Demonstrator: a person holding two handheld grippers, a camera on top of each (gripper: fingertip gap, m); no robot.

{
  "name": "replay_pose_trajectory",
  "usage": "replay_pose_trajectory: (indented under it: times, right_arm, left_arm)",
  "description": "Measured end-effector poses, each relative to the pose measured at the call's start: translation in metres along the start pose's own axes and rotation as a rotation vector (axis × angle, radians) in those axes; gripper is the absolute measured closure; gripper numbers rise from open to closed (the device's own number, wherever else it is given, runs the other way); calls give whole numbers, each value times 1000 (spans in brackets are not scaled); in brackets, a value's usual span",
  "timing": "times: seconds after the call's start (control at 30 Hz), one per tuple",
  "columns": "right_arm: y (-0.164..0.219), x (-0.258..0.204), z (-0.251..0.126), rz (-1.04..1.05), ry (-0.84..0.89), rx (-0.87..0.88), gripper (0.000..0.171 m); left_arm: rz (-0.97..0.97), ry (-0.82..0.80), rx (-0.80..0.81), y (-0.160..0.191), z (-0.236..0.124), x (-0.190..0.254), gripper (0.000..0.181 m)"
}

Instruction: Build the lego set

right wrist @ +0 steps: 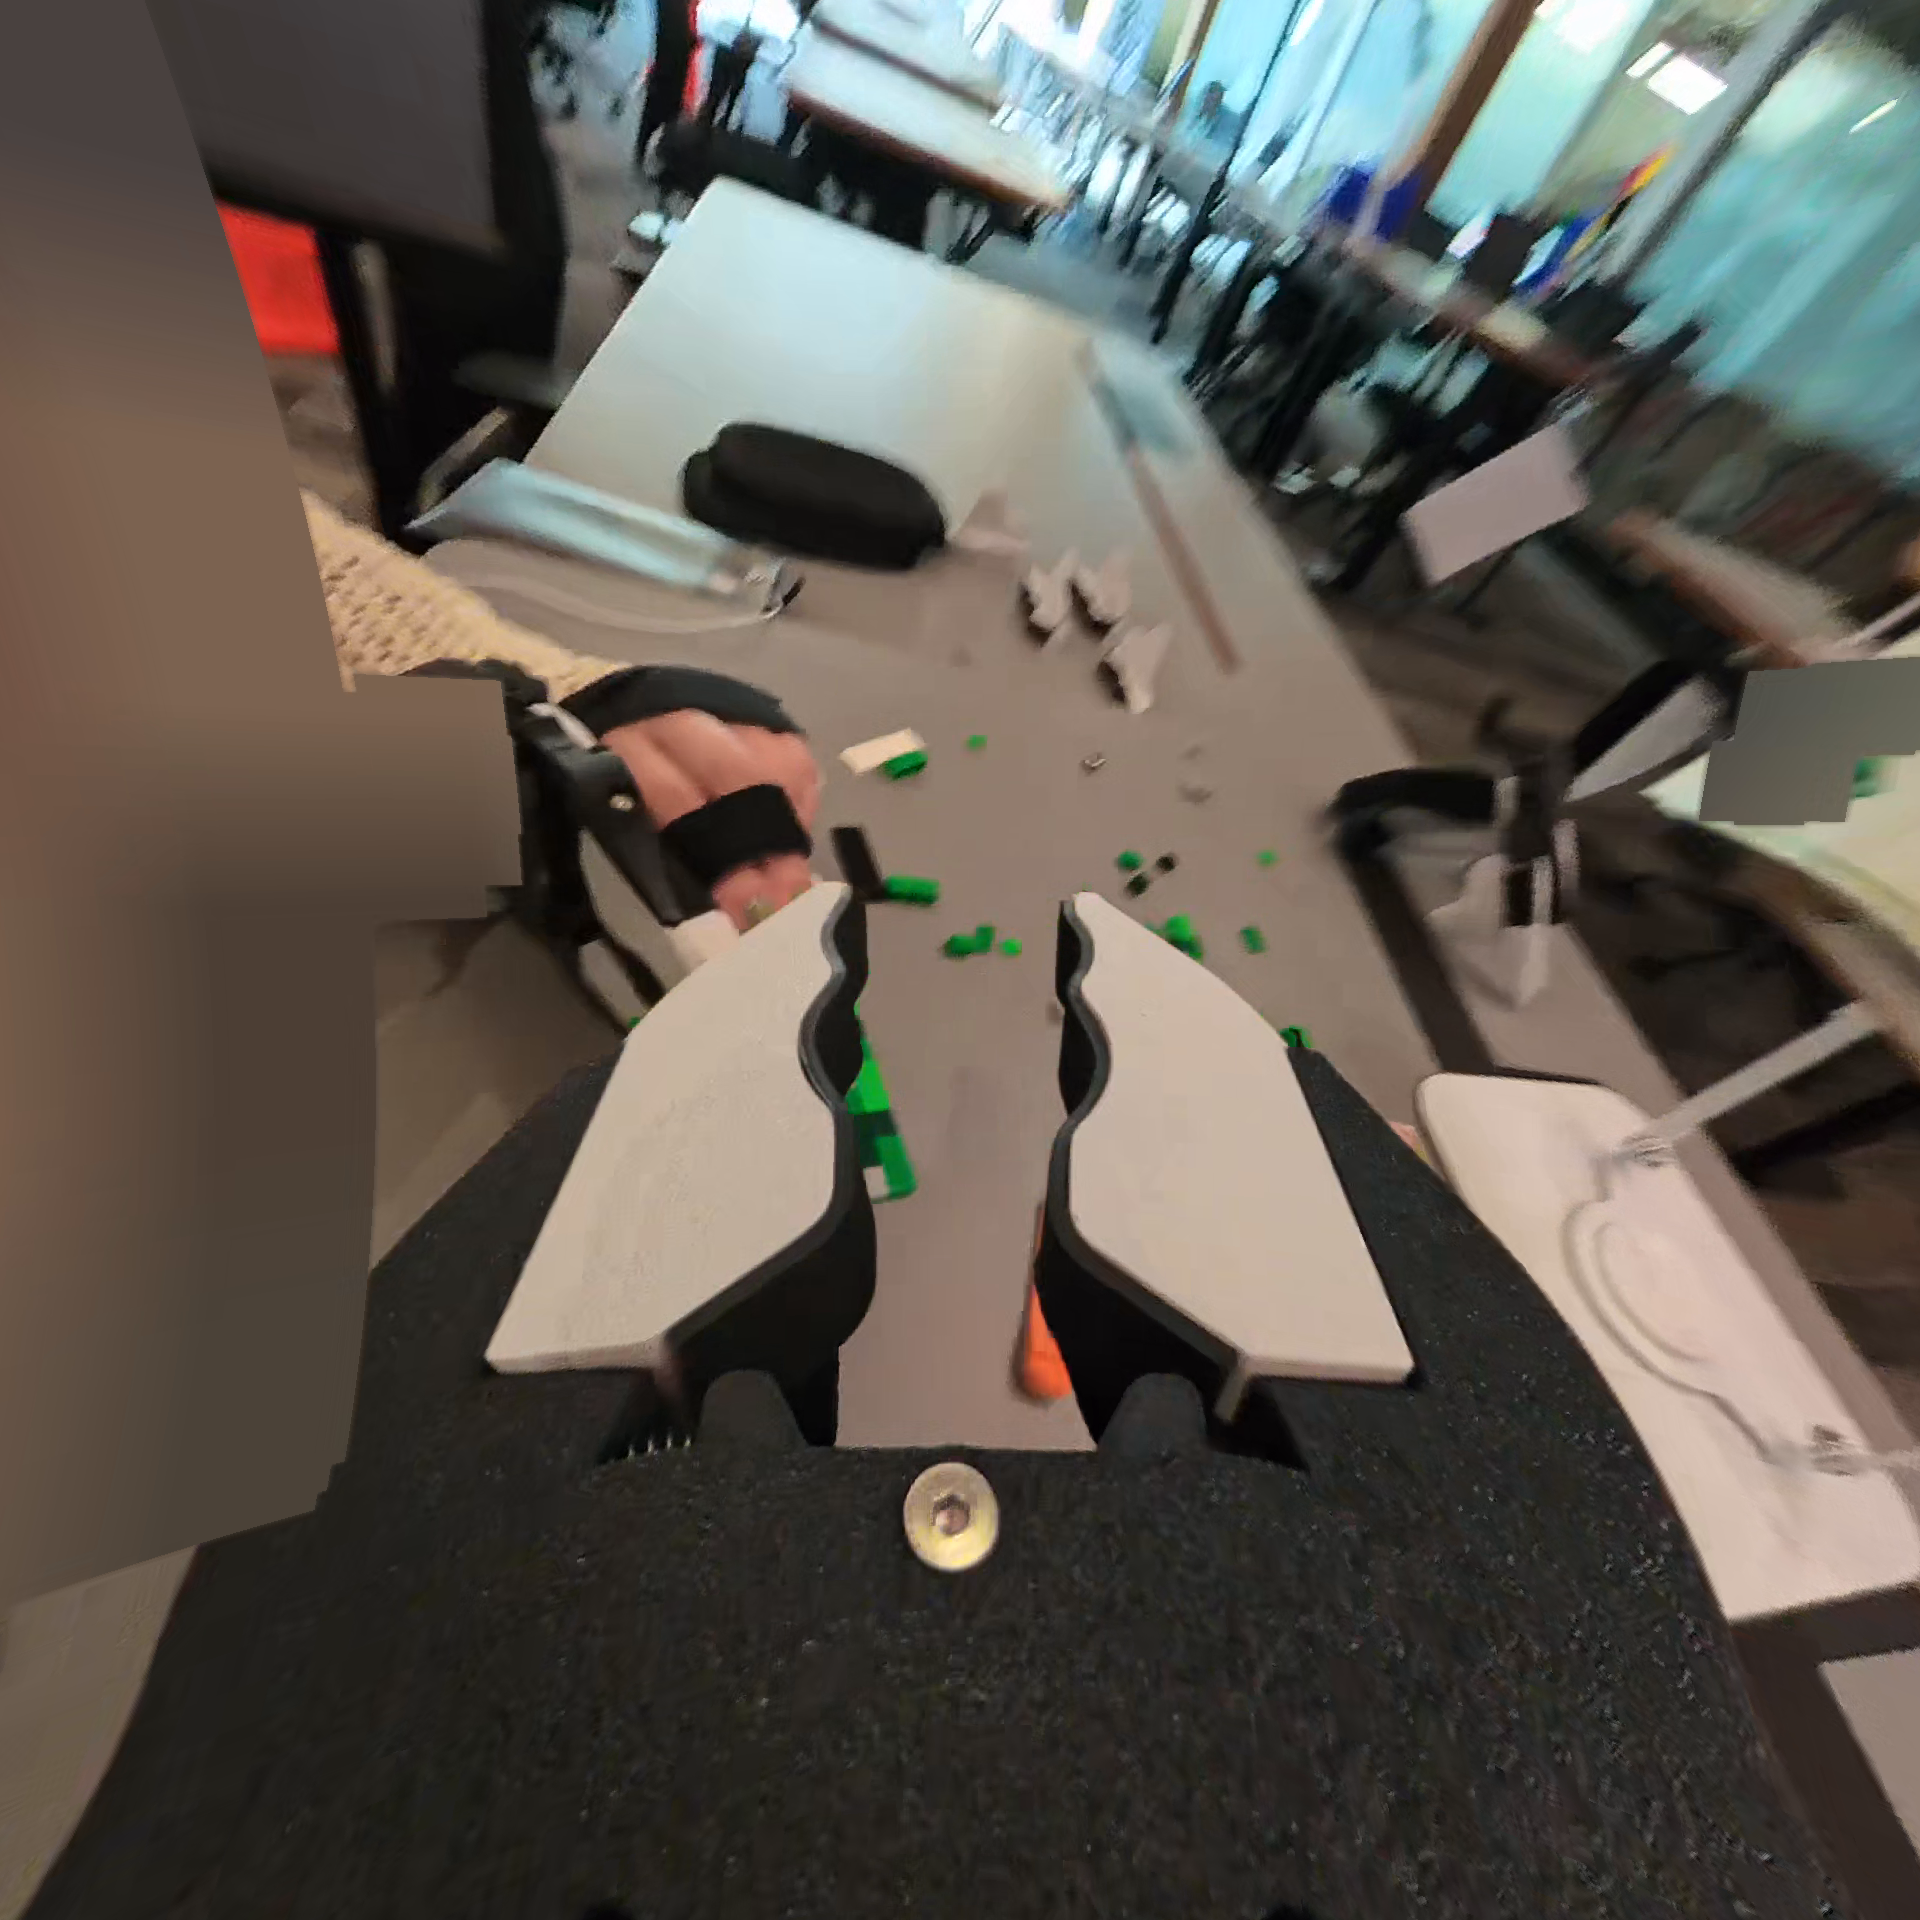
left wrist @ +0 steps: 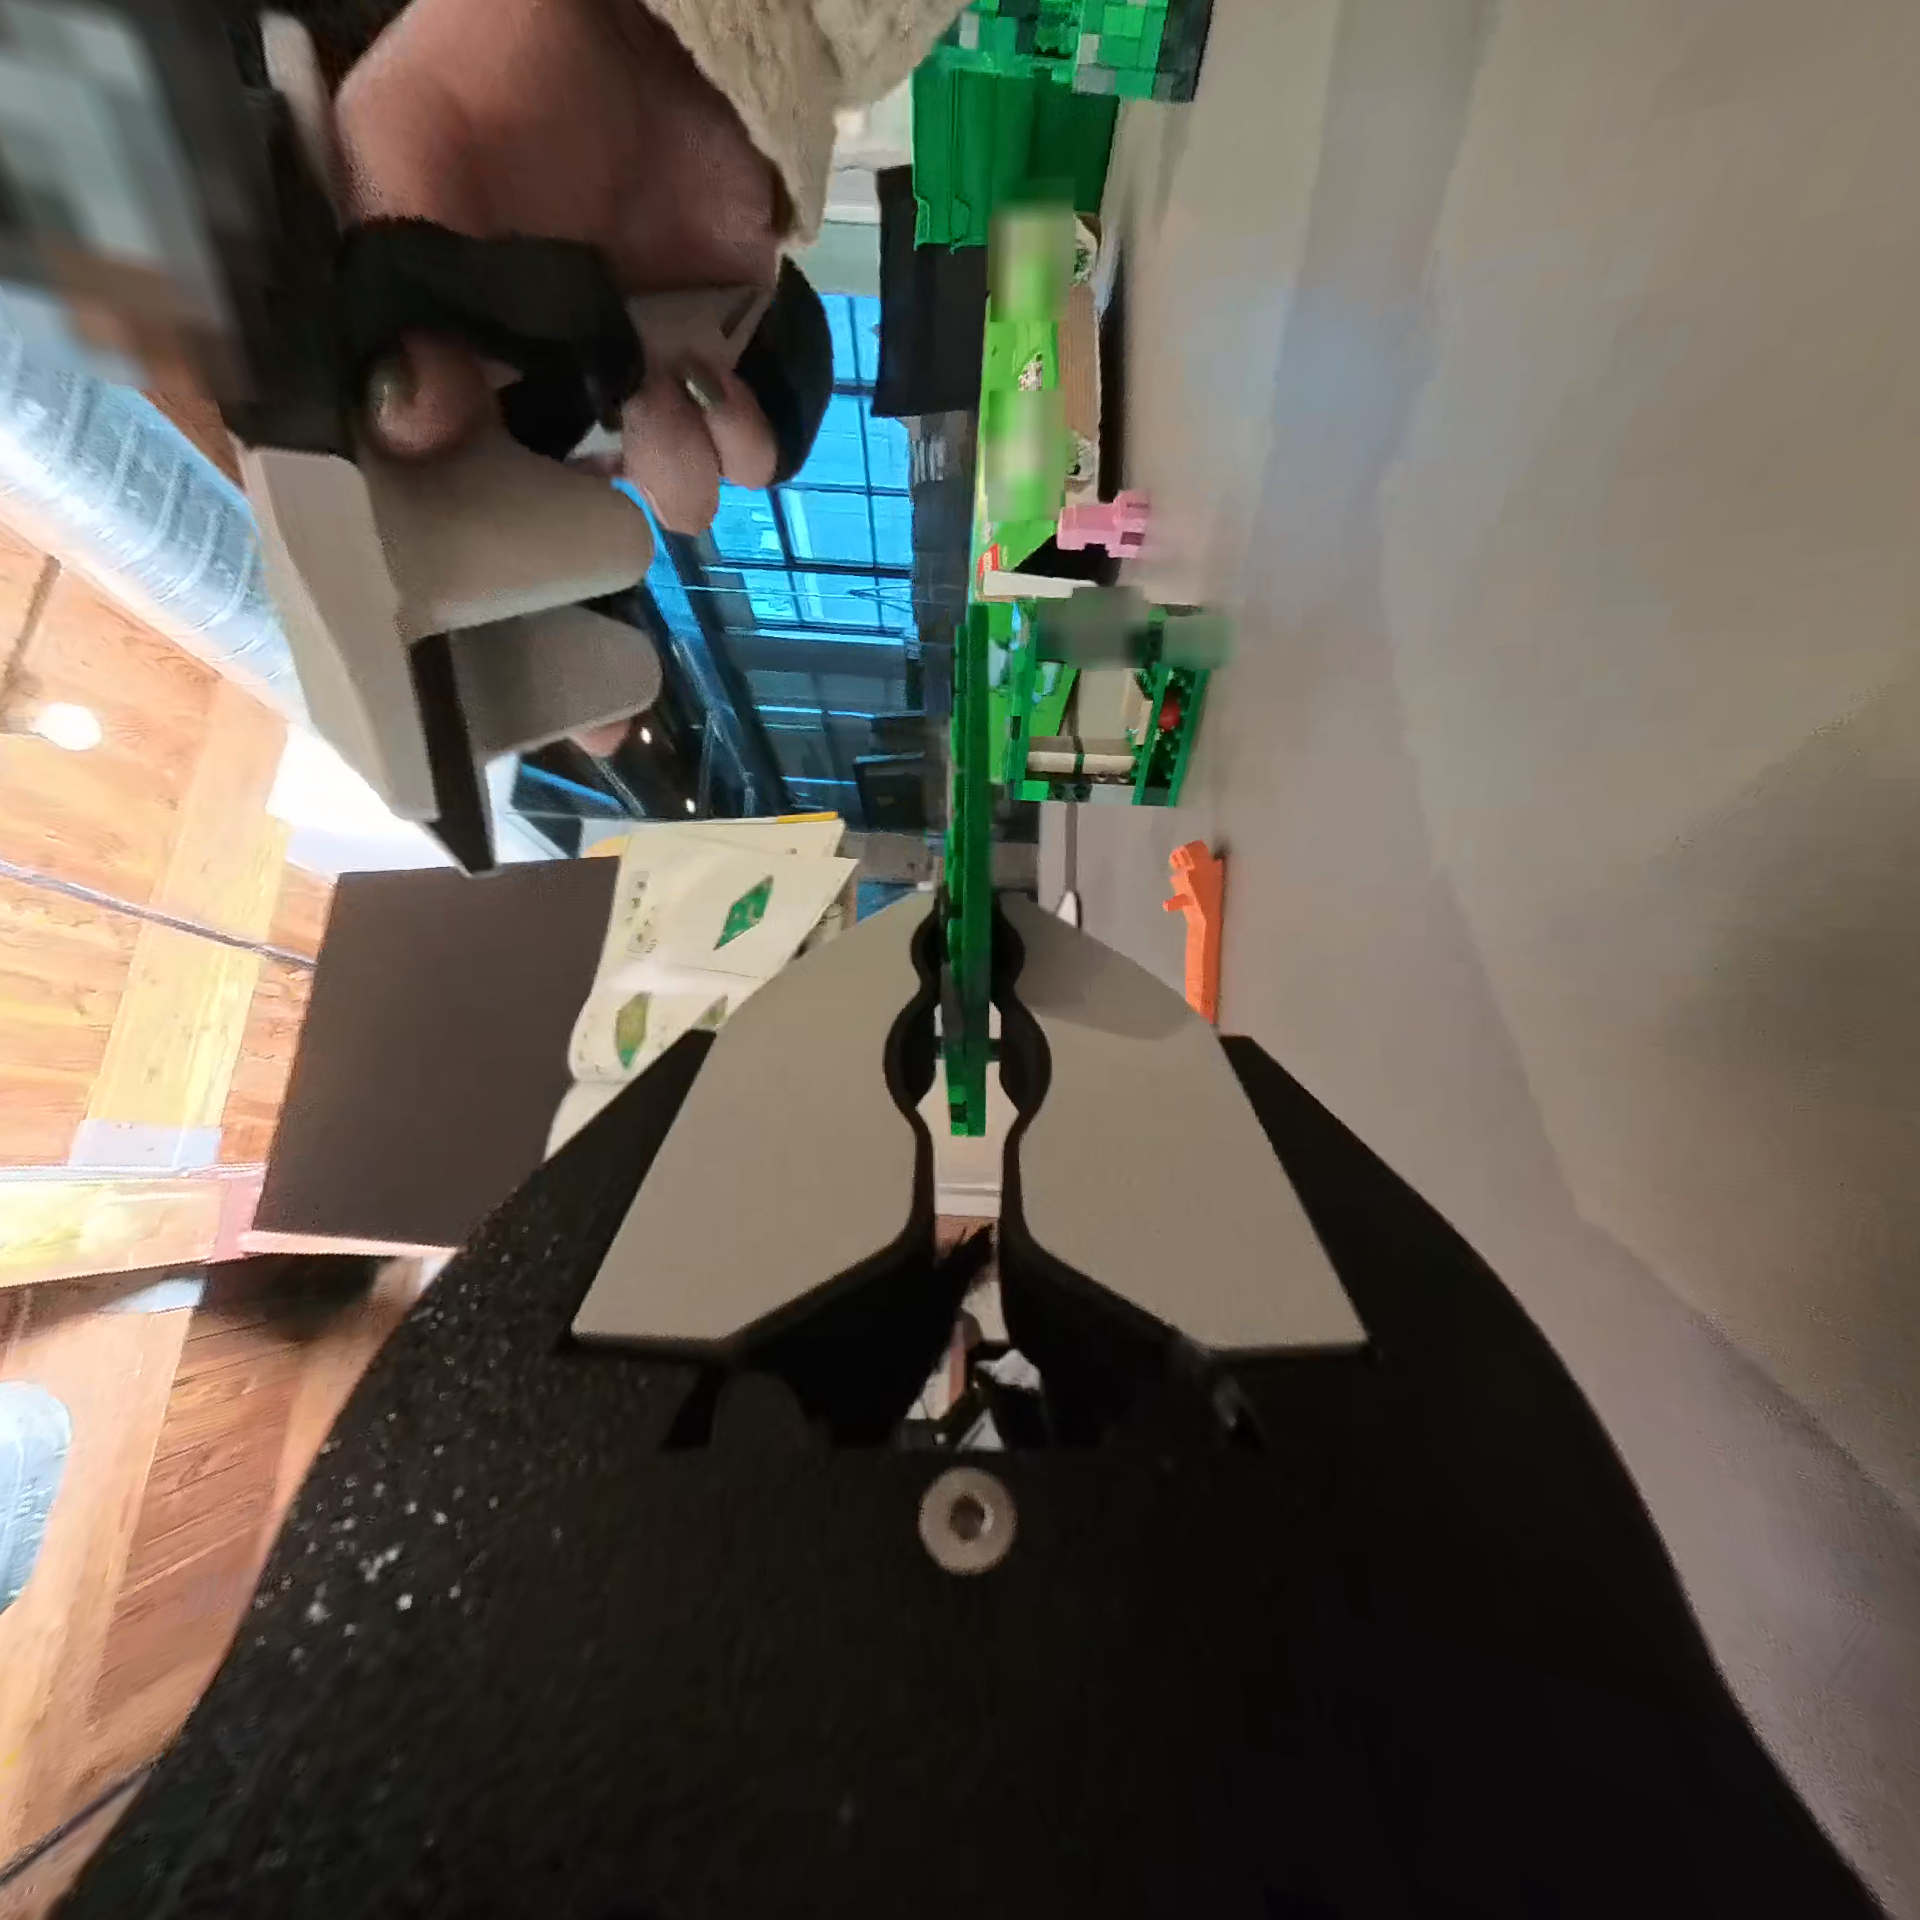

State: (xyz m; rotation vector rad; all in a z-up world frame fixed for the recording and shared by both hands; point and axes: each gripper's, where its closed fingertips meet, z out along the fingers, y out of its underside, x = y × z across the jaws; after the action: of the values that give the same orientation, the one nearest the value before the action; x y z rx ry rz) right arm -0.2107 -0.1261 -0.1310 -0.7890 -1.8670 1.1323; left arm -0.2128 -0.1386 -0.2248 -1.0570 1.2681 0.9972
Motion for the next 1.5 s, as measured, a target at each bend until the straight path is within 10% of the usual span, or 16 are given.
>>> replay_pose_trajectory:
  times: [0.93,1.33,1.5]
  right_arm:
    - [82,-52,32,-8,-349,-166,164]
    - [50,-38,20,-710,-31,-177,151]
    - [55,-44,18,-679,-73,-189,149]
  left_arm:
    - [177,-2,23,-2,-11,8,175]
    - [74,-13,14,5,-12,3,175]
    - [61,-22,14,5,-13,1,175]
